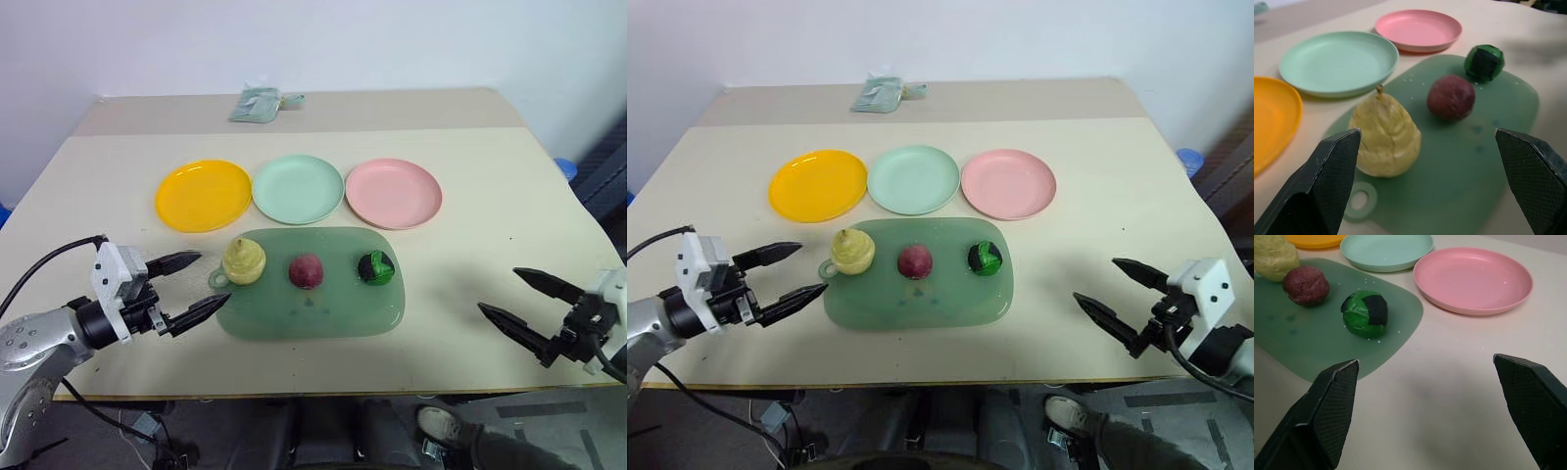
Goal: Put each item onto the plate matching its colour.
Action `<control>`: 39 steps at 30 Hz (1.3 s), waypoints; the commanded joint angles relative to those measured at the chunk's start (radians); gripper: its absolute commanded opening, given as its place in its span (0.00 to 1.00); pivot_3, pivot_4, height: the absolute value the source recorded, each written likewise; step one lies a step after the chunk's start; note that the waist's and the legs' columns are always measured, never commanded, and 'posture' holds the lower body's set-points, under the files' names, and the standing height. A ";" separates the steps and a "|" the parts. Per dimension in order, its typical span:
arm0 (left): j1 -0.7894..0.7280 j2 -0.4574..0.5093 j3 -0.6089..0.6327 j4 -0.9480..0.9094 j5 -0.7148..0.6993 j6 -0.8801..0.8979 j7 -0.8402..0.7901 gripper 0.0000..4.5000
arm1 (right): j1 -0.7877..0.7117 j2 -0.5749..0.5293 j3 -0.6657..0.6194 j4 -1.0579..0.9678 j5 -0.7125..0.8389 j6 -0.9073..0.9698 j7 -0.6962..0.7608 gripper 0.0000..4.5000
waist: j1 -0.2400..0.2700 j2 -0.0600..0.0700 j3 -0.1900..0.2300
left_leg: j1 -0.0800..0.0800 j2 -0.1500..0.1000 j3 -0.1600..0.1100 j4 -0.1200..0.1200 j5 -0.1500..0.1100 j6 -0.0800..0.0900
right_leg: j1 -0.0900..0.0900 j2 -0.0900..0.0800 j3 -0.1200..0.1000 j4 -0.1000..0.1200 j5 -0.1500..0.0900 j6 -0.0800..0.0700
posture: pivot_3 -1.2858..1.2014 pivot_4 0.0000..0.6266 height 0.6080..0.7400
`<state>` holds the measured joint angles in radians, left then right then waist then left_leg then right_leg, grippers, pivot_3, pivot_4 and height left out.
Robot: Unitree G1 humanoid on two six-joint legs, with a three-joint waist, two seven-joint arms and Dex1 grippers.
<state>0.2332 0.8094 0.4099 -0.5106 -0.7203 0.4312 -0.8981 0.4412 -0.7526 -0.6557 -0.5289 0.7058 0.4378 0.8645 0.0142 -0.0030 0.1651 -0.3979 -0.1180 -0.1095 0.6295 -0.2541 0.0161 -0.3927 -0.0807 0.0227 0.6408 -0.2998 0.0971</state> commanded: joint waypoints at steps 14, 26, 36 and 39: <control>-0.028 -0.076 -0.026 -0.071 0.049 -0.018 0.093 1.00 | -0.125 -0.009 0.070 -0.073 0.018 0.029 -0.046 1.00 | 0.001 0.000 0.001 | -0.005 0.000 0.000 0.001 0.000 0.000 | -0.003 0.000 -0.001 -0.002 0.002 0.003 | 0.52 0.24 1.00; -0.205 -0.256 -0.202 -0.011 0.206 0.027 0.367 1.00 | -0.381 0.002 0.348 0.056 -0.041 -0.100 0.106 1.00 | 0.002 0.000 0.000 | -0.004 0.000 0.000 0.003 0.001 0.000 | -0.002 0.001 -0.001 -0.001 0.005 0.007 | 0.52 0.24 1.00; -0.279 -0.349 -0.337 0.024 0.333 0.082 0.504 1.00 | -0.538 -0.002 0.508 0.156 -0.113 -0.141 0.199 1.00 | 0.000 -0.001 0.001 | -0.005 -0.001 0.000 0.003 0.002 -0.001 | -0.005 0.001 -0.001 0.004 0.006 0.008 | 0.52 0.24 1.00; -0.275 -0.338 -0.336 0.041 0.349 0.080 0.496 1.00 | -0.571 0.006 0.527 0.167 -0.124 -0.140 0.195 1.00 | 0.000 -0.001 0.001 | -0.004 -0.001 0.000 0.004 0.002 -0.002 | -0.006 0.001 -0.001 0.006 0.007 0.007 | 0.52 0.24 1.00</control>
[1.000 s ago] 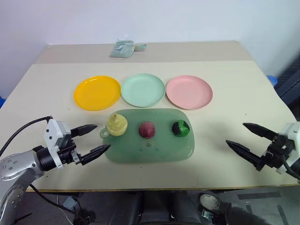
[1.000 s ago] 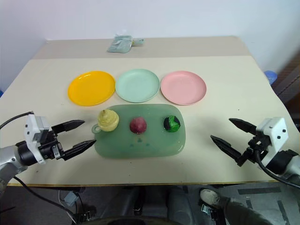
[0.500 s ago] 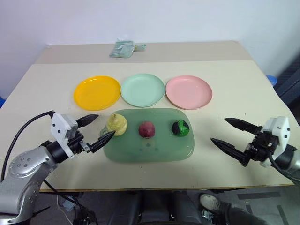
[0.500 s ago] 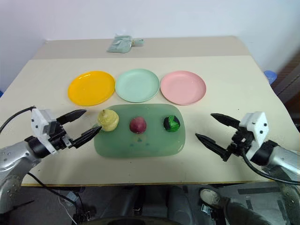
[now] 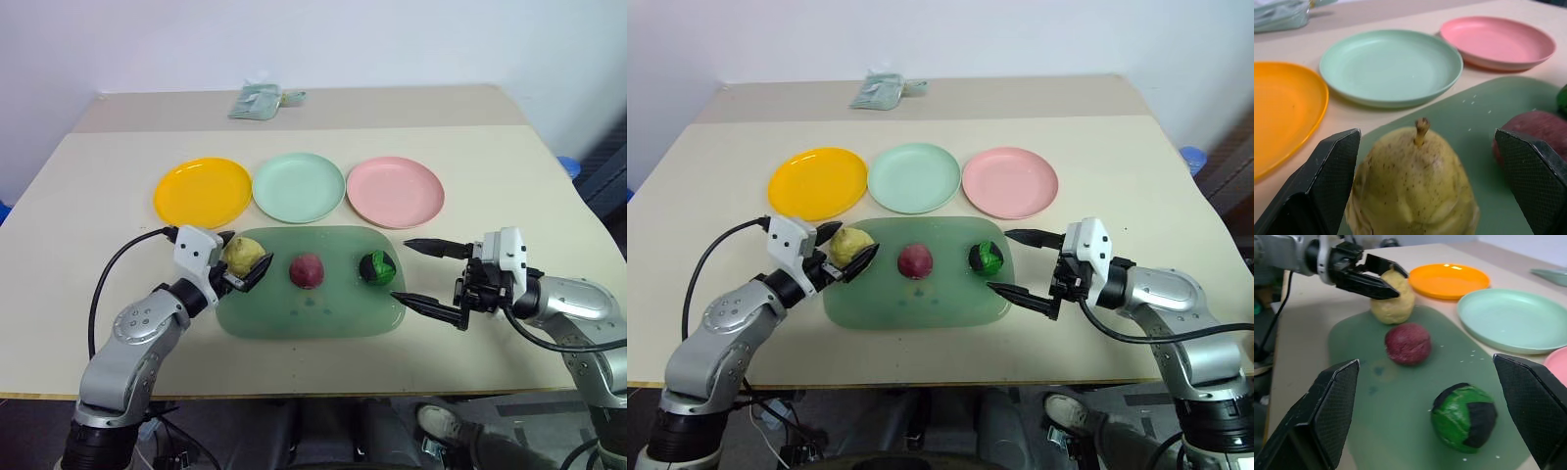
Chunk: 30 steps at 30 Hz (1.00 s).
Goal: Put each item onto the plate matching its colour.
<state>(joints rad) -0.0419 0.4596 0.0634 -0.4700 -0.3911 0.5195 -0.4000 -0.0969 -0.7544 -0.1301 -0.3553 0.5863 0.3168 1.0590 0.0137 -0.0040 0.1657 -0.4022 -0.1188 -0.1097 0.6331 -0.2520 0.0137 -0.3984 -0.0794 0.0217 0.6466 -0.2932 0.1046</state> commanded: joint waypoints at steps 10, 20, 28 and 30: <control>-0.014 0.010 0.002 0.071 0.065 -0.017 -0.007 0.65 | -0.061 0.033 0.008 0.015 -0.018 -0.026 0.006 1.00 | 0.002 0.000 0.000 | 0.000 0.000 0.000 0.001 0.000 0.000 | 0.000 0.000 0.000 0.000 0.000 0.000 | 0.52 0.24 1.00; -0.292 -0.112 0.154 0.282 0.085 -0.017 0.237 0.64 | -0.080 0.062 0.001 0.038 -0.025 -0.044 -0.028 1.00 | 0.008 -0.001 0.000 | -0.001 0.000 -0.001 0.004 0.000 0.000 | 0.000 0.001 -0.001 0.002 0.000 0.000 | 0.52 0.24 1.00; -0.655 -0.165 0.214 0.789 0.169 -0.181 0.415 0.64 | -0.143 0.112 0.029 0.073 -0.056 -0.048 -0.084 1.00 | 0.027 -0.003 0.000 | -0.006 -0.002 -0.001 0.013 0.003 -0.005 | -0.003 0.001 -0.003 0.007 0.001 0.001 | 0.52 0.24 1.00; -0.727 -0.180 0.222 0.947 0.175 -0.248 0.426 0.64 | -0.166 0.122 0.040 0.090 -0.069 -0.047 -0.092 1.00 | 0.028 -0.004 0.000 | -0.006 -0.003 -0.002 0.014 0.003 -0.005 | -0.003 0.000 -0.003 0.007 0.002 0.002 | 0.52 0.24 1.00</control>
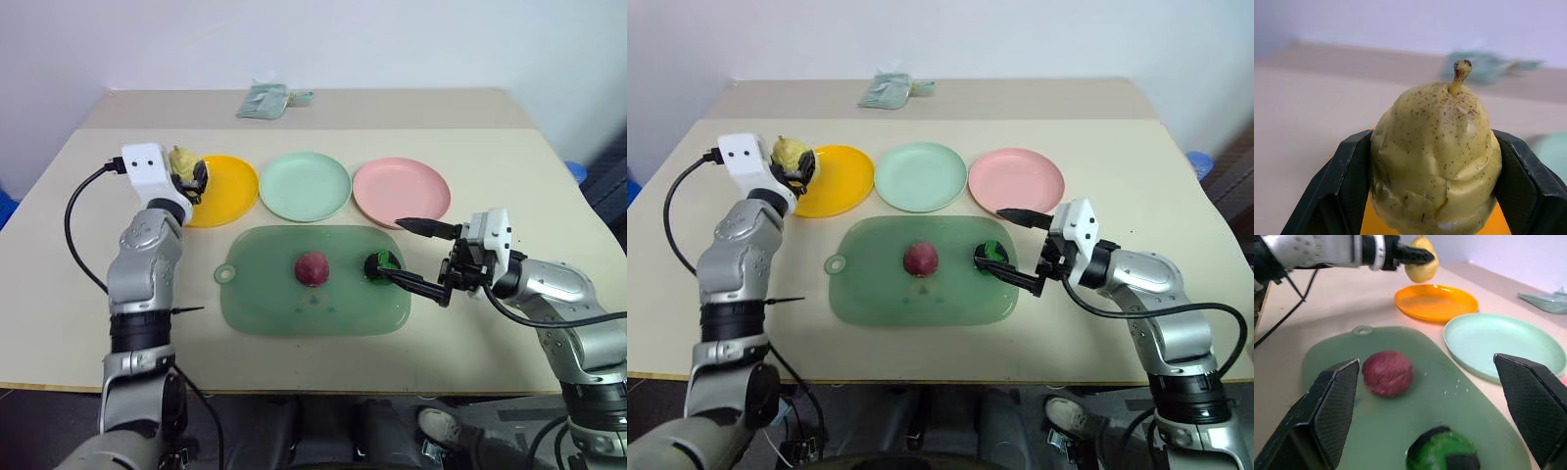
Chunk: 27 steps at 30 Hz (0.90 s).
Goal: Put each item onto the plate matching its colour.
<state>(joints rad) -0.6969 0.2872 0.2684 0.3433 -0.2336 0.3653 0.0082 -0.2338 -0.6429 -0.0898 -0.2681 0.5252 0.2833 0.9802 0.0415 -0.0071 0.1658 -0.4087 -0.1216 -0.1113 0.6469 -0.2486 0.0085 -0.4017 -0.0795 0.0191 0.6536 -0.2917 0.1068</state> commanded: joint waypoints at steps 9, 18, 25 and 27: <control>-0.190 -0.021 0.041 0.417 -0.009 -0.245 -0.039 0.99 | -0.047 0.019 0.007 0.009 -0.023 -0.007 -0.034 1.00 | -0.007 -0.005 0.002 | -0.002 -0.001 0.000 0.000 0.000 0.000 | -0.003 -0.001 0.000 0.001 0.000 0.001 | 0.52 0.24 1.00; 0.224 0.046 0.028 -0.299 -0.198 -0.066 -0.296 0.99 | -0.059 0.030 0.053 -0.056 -0.036 0.077 -0.103 1.00 | -0.038 -0.004 0.002 | -0.002 0.000 0.001 -0.001 0.000 0.000 | -0.004 -0.001 0.002 0.003 0.000 0.001 | 0.52 0.24 1.00; 0.521 0.199 0.044 -0.605 -0.388 0.006 -0.614 0.99 | -0.116 0.056 0.156 -0.067 -0.107 0.150 -0.175 1.00 | -0.028 -0.004 0.001 | -0.002 0.000 0.001 0.000 0.000 0.000 | -0.005 -0.001 0.003 0.004 0.000 0.000 | 0.52 0.24 1.00; 0.630 0.300 0.051 -0.656 -0.423 -0.005 -0.801 0.99 | -0.159 0.074 0.218 -0.066 -0.150 0.197 -0.210 1.00 | -0.030 -0.004 0.001 | -0.002 0.000 0.000 0.000 0.000 0.000 | -0.005 -0.001 0.003 0.004 0.000 0.000 | 0.52 0.24 1.00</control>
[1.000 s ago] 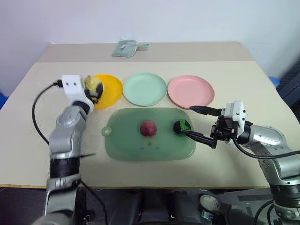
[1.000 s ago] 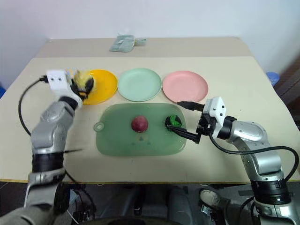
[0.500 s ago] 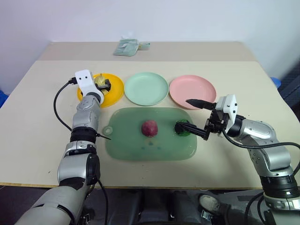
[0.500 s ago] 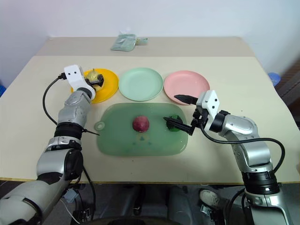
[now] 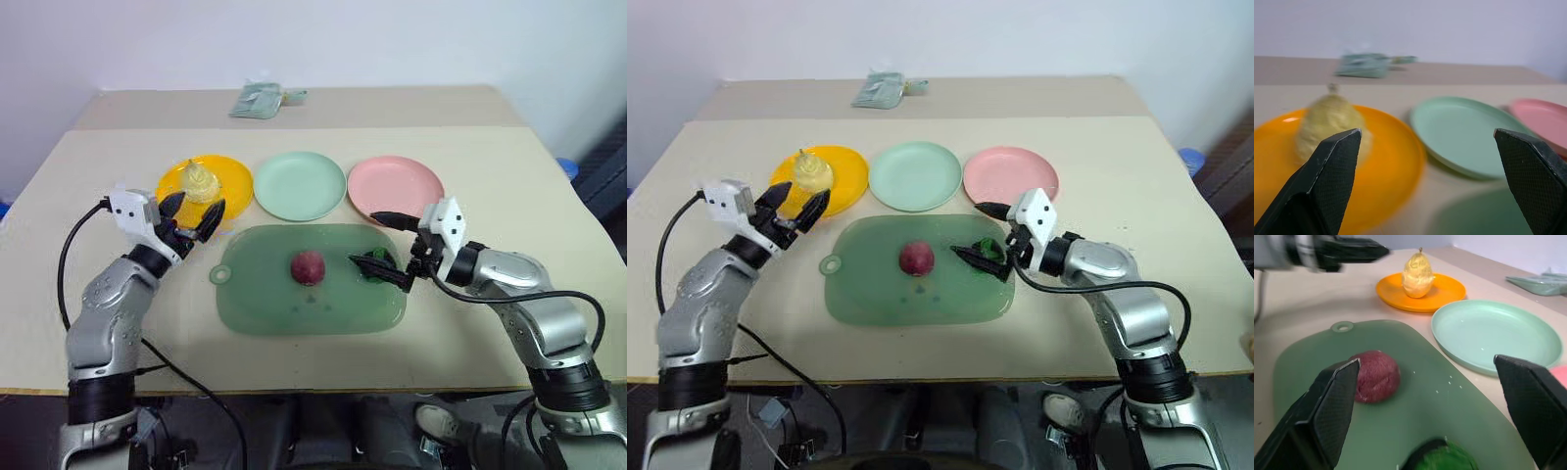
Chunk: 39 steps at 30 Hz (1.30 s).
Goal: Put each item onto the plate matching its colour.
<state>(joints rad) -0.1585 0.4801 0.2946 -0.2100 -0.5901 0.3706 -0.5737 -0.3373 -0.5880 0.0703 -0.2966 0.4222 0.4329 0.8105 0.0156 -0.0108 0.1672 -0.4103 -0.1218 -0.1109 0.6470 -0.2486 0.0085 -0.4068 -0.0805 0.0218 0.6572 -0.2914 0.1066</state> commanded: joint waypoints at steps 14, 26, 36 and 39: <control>0.326 0.308 0.081 -0.107 -0.080 -0.136 -0.634 0.99 | -0.200 0.110 0.225 -0.043 -0.086 0.323 -0.094 1.00 | -0.005 0.003 0.000 | 0.000 0.001 0.000 -0.002 -0.004 0.007 | -0.002 0.000 0.000 -0.003 0.000 -0.002 | 0.52 0.24 1.00; 0.358 0.314 0.108 -0.149 -0.105 -0.121 -0.660 0.99 | -0.235 0.176 0.259 0.065 -0.089 0.377 -0.065 1.00 | -0.008 0.003 0.001 | 0.000 0.001 0.000 -0.002 -0.004 0.007 | -0.002 0.000 0.000 -0.003 0.000 -0.001 | 0.52 0.24 1.00; 0.380 0.291 0.109 -0.193 -0.116 -0.105 -0.596 1.00 | -0.277 0.230 0.231 0.117 -0.080 0.372 -0.062 0.52 | -0.011 0.003 0.001 | 0.001 0.001 0.000 -0.003 -0.004 0.007 | -0.002 0.001 0.000 -0.003 0.000 -0.001 | 0.52 0.24 1.00; 0.372 0.267 0.101 -0.210 -0.125 -0.096 -0.545 1.00 | -0.320 0.255 0.157 0.118 -0.038 0.386 -0.078 0.52 | -0.010 0.004 0.001 | 0.001 0.001 0.000 -0.003 -0.004 0.007 | -0.002 0.001 0.000 -0.003 0.000 -0.001 | 0.52 0.24 1.00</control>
<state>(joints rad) 0.2214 0.7579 0.3767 -0.3783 -0.6892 0.2723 -1.1457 -0.6096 -0.3493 0.2953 -0.1593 0.3479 0.8243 0.7423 0.0051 -0.0070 0.1683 -0.4097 -0.1211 -0.1107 0.6443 -0.2530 0.0153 -0.4090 -0.0799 0.0216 0.6538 -0.2916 0.1052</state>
